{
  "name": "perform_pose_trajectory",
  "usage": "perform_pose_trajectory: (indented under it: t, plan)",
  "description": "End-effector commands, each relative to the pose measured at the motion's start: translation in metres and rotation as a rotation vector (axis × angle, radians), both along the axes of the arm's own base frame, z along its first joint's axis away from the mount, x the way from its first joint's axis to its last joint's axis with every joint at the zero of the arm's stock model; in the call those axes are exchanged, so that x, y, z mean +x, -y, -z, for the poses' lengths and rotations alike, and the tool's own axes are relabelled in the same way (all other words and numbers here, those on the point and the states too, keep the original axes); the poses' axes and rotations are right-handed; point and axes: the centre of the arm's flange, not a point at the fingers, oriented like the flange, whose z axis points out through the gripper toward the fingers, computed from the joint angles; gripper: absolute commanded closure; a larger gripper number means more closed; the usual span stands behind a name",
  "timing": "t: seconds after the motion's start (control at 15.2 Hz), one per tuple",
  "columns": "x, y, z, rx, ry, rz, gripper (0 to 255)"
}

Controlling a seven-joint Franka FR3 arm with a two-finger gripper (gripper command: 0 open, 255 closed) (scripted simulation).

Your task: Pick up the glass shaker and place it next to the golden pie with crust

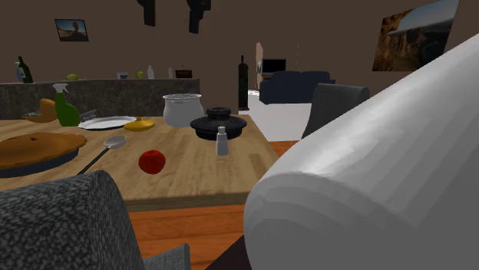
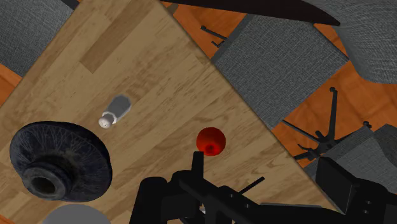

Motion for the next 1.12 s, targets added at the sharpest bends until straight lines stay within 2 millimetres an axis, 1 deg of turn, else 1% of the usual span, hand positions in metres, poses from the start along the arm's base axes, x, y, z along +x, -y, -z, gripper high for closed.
perform_pose_trajectory:
  t: [0.0,0.53,1.06]
  plan:
    - [0.000,0.000,0.000,0.000,0.000,0.000,0]
    - [0.063,0.056,0.065,-0.012,-0.060,0.092,0]
    - [0.117,0.119,0.133,-0.023,-0.119,0.185,0]
